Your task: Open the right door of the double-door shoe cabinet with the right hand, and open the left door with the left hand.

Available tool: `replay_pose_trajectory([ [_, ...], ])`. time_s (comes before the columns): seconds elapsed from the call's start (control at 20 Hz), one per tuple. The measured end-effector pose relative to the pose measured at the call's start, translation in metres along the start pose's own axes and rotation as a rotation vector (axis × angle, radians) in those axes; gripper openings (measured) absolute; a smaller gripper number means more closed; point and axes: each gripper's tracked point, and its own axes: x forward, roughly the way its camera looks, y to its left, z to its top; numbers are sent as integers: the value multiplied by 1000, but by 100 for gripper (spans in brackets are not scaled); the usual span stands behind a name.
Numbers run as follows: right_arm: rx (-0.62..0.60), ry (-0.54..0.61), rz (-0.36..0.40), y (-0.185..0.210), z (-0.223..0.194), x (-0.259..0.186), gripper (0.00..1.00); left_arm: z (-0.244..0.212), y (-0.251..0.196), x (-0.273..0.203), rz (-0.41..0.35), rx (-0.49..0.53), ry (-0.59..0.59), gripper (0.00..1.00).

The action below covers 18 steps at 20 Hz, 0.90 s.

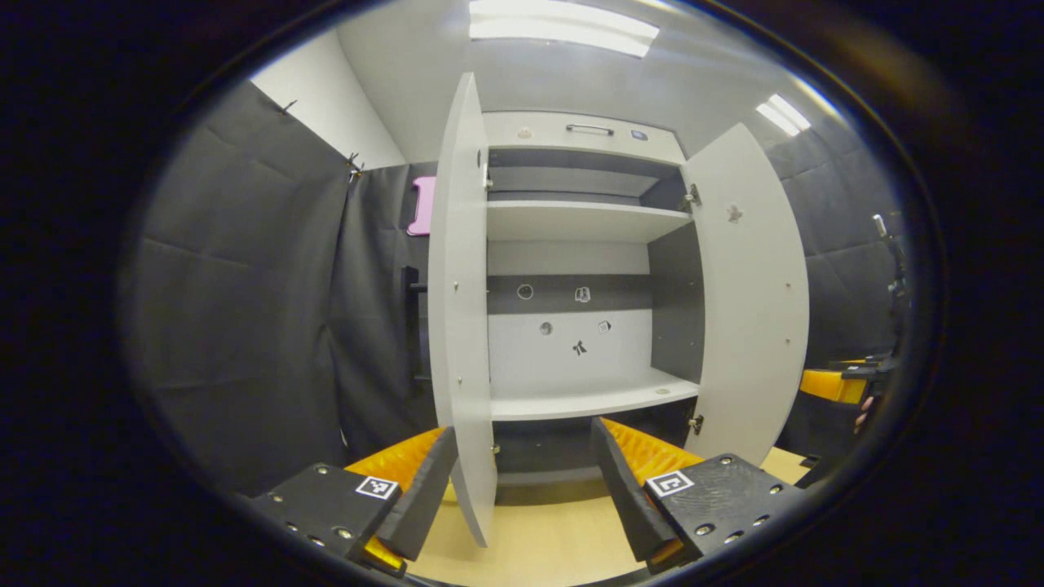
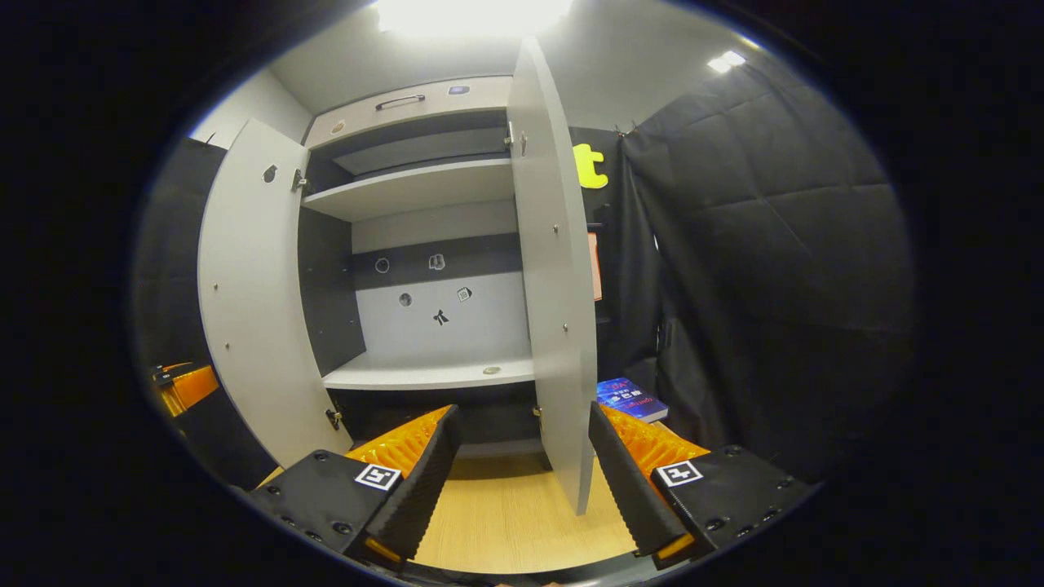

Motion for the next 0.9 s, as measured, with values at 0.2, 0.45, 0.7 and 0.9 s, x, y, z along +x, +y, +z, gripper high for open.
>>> replay_pose_trajectory([
  [0.2, -23, 6, 23, 0, -3, 1, 97, -1, 0, 1, 5, -10, -3, 95],
  [0.45, -4, -10, 43, 0, 4, 14, 88, 2, 0, 3, -1, -22, -14, 95],
  [0.7, -17, -48, 45, -3, 31, 33, 98, 3, 2, 6, 25, -16, -39, 95],
  [0.9, -26, -64, 106, 6, 46, 39, 98, 8, 6, 5, 69, -40, -72, 94],
])
